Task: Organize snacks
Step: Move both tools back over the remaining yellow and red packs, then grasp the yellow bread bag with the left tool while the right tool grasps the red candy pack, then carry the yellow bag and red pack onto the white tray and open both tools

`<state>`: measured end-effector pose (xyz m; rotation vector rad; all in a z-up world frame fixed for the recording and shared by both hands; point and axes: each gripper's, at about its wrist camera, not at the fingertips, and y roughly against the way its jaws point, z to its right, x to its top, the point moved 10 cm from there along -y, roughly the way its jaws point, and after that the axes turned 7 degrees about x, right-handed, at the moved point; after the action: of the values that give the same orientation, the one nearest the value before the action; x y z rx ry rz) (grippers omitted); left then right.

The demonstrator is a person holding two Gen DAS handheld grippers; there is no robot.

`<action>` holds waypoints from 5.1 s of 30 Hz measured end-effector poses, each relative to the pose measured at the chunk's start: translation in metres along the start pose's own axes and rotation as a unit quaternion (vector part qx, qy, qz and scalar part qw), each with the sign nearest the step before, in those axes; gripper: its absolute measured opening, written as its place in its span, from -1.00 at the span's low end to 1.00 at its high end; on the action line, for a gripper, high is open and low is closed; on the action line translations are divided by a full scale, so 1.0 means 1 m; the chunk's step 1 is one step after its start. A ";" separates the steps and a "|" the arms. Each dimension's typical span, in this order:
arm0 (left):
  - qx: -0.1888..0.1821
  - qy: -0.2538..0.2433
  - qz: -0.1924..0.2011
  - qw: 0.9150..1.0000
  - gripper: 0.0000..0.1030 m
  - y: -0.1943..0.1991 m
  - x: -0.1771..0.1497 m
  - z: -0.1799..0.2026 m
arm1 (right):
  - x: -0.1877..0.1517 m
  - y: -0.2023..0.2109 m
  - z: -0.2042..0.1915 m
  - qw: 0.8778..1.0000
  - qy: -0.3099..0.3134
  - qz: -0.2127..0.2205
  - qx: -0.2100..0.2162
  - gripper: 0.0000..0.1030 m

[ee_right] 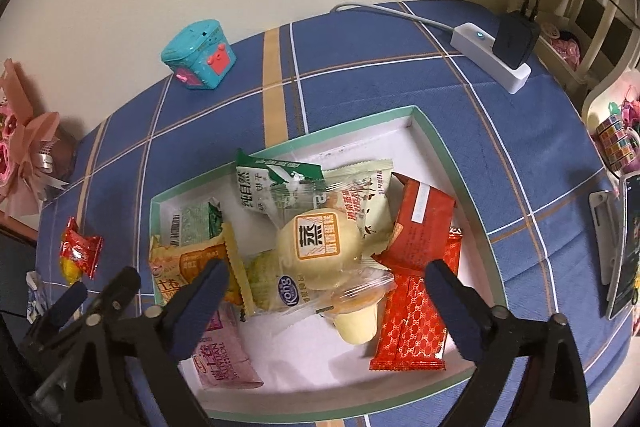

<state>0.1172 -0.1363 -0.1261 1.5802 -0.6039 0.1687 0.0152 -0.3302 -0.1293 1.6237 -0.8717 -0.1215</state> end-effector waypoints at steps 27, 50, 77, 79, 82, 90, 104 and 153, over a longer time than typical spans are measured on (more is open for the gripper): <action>-0.007 -0.006 0.037 0.999 0.96 0.028 -0.002 -0.033 | -0.033 0.015 -0.047 0.999 0.033 0.001 0.001 1.00; 0.046 0.045 0.028 0.998 0.96 0.020 0.012 -0.140 | -0.045 0.002 -0.128 0.996 0.085 0.004 0.022 1.00; 0.016 0.176 0.015 0.984 0.96 -0.021 0.019 -0.267 | -0.067 -0.052 -0.239 0.984 0.169 -0.024 0.052 1.00; 0.020 0.174 0.016 0.984 0.96 -0.025 0.023 -0.270 | -0.064 -0.056 -0.246 0.983 0.177 -0.021 0.055 1.00; 0.011 0.179 0.018 0.984 0.96 -0.034 0.030 -0.275 | -0.056 -0.062 -0.260 0.980 0.190 -0.011 0.062 1.00; 0.003 0.177 0.011 0.984 0.95 -0.068 0.041 -0.270 | -0.044 -0.092 -0.303 0.970 0.228 -0.010 0.082 0.99; -0.057 0.214 0.008 0.975 0.94 -0.101 0.049 -0.275 | -0.049 -0.151 -0.372 0.943 0.325 -0.018 0.077 0.79; -0.082 0.195 -0.029 0.977 -0.16 -0.045 0.024 -0.206 | -0.047 -0.075 -0.296 0.972 0.213 -0.002 0.099 0.06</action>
<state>0.2102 0.0544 -0.1304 1.3553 -0.2560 0.3661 0.1735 -0.0646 -0.1346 1.7486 -0.5598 0.3106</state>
